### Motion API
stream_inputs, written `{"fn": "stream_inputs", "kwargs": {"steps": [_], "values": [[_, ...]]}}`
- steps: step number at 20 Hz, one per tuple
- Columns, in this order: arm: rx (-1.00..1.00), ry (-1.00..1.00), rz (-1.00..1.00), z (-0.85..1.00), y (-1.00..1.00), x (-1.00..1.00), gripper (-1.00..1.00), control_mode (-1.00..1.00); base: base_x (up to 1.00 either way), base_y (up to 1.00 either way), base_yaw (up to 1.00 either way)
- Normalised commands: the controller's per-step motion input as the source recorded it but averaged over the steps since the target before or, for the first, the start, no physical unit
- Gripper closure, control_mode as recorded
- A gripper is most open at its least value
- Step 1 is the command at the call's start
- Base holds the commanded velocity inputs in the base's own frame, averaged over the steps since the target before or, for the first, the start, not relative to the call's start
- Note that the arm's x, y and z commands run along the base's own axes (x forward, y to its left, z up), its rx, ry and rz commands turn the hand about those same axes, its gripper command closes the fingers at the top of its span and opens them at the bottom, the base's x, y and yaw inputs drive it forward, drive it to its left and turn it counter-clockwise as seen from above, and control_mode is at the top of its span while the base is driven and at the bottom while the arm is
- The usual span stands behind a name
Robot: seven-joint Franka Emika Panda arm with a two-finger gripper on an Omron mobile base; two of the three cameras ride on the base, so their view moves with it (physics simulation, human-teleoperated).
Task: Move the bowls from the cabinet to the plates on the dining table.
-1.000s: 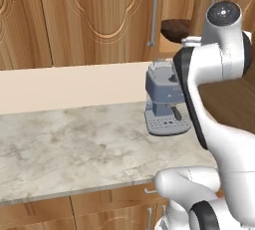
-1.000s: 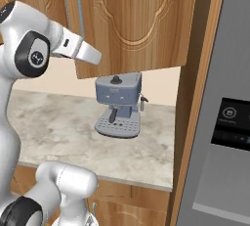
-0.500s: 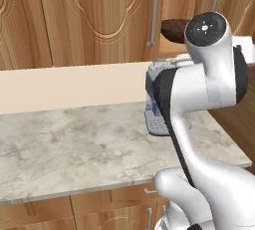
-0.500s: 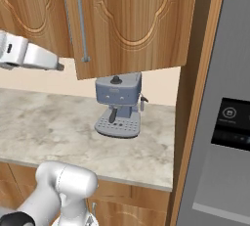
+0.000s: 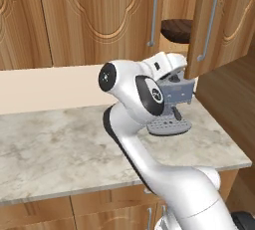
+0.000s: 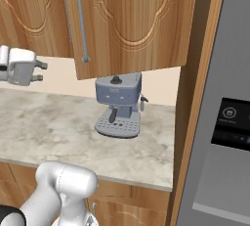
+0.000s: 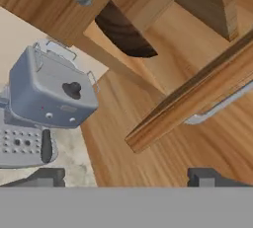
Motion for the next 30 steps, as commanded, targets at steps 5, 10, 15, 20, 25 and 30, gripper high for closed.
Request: {"fn": "stream_inputs", "kwargs": {"steps": [5,10,15,20,25,30], "values": [[-0.26,0.12,0.04,-0.05,0.02,1.00,-1.00,-1.00,0.00,0.00,0.00],[-0.06,0.18,0.03,0.00,-0.54,0.82,-1.00,-1.00,0.00,0.00,0.00],[0.00,0.23,0.00,0.01,-0.73,0.63,-1.00,-1.00,0.00,0.00,0.00],[0.01,0.16,-0.01,0.15,-0.68,0.25,-1.00,-1.00,0.00,0.00,0.00],[0.02,0.01,-0.05,0.30,-0.99,-0.44,-1.00,-1.00,0.00,0.00,0.00],[0.02,0.00,-0.15,0.13,-1.00,-0.96,-1.00,-1.00,0.00,0.00,0.00]]}}
